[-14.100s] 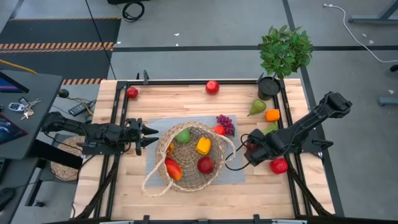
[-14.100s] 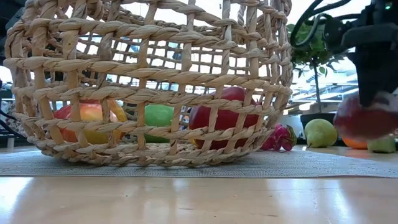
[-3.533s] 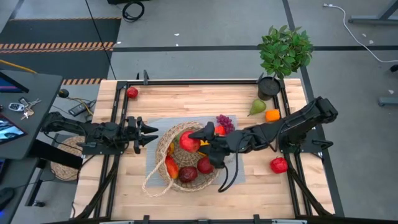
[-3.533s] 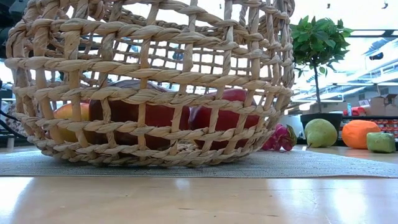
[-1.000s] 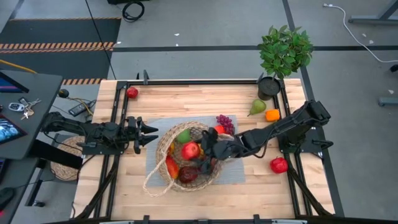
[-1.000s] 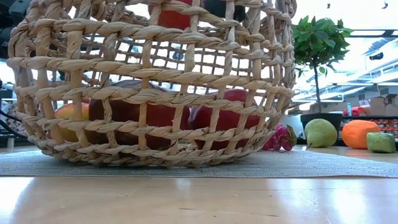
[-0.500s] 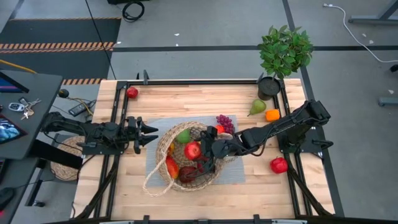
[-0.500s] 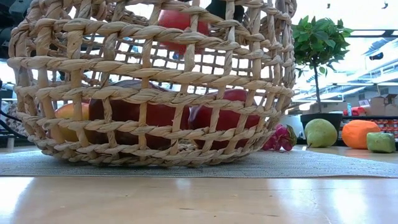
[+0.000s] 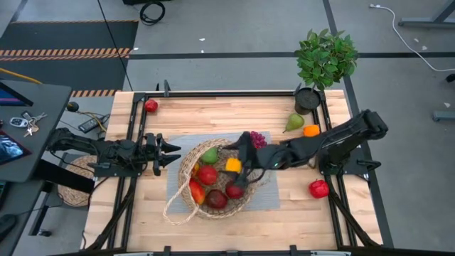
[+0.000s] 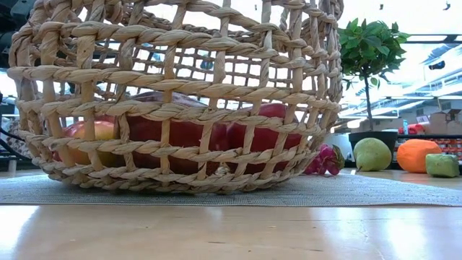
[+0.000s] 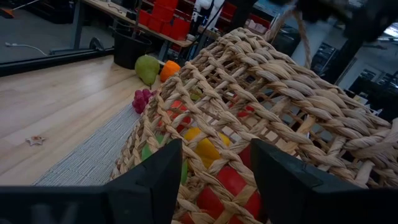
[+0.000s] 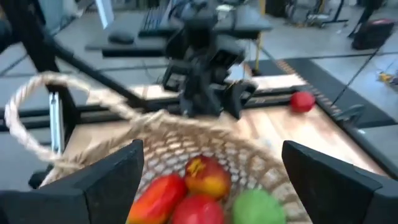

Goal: Build produce basket
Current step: Put the green pear into the brown basket

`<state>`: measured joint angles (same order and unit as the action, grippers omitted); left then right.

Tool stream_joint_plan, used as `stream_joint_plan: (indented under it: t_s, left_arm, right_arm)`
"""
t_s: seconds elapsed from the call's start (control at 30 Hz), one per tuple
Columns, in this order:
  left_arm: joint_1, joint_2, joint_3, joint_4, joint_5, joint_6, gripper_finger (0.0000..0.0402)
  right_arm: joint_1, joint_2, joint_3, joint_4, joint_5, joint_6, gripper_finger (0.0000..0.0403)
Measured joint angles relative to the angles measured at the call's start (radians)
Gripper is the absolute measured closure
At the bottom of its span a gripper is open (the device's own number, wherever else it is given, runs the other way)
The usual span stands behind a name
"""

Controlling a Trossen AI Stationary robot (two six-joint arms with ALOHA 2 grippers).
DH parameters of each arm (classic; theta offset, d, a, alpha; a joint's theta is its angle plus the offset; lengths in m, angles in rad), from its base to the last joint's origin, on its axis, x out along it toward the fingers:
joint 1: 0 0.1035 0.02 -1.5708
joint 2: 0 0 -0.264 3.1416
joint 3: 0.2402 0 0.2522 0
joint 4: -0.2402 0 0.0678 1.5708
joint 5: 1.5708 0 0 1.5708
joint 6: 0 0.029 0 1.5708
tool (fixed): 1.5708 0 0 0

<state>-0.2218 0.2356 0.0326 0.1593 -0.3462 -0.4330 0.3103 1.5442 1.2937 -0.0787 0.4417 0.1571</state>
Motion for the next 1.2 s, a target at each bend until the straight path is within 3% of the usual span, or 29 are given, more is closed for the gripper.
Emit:
stream_joint_plan:
  t_s: [0.17,0.37,0.77,1.07,1.2]
  left_arm:
    - [0.000,0.000,0.000,0.000,0.000,0.000,0.0208]
    - [0.000,0.000,0.000,0.000,0.000,0.000,0.0204]
    - [0.000,0.000,0.000,0.000,0.000,0.000,0.0207]
    - [0.000,0.000,0.000,0.000,0.000,0.000,0.0209]
    - [0.000,0.000,0.000,0.000,0.000,0.000,0.0206]
  right_arm:
    - [-0.021,-0.121,0.000,-0.057,0.044,-0.003,0.0030]
    - [-0.046,-0.260,0.000,-0.270,0.148,0.042,0.0037]
    - [-0.074,-0.340,-0.001,-0.792,0.187,0.397,0.0039]
    - [0.038,-0.382,-0.124,-0.843,0.304,0.582,0.0045]
    - [0.058,-0.391,-0.211,-0.839,0.301,0.668,0.0047]
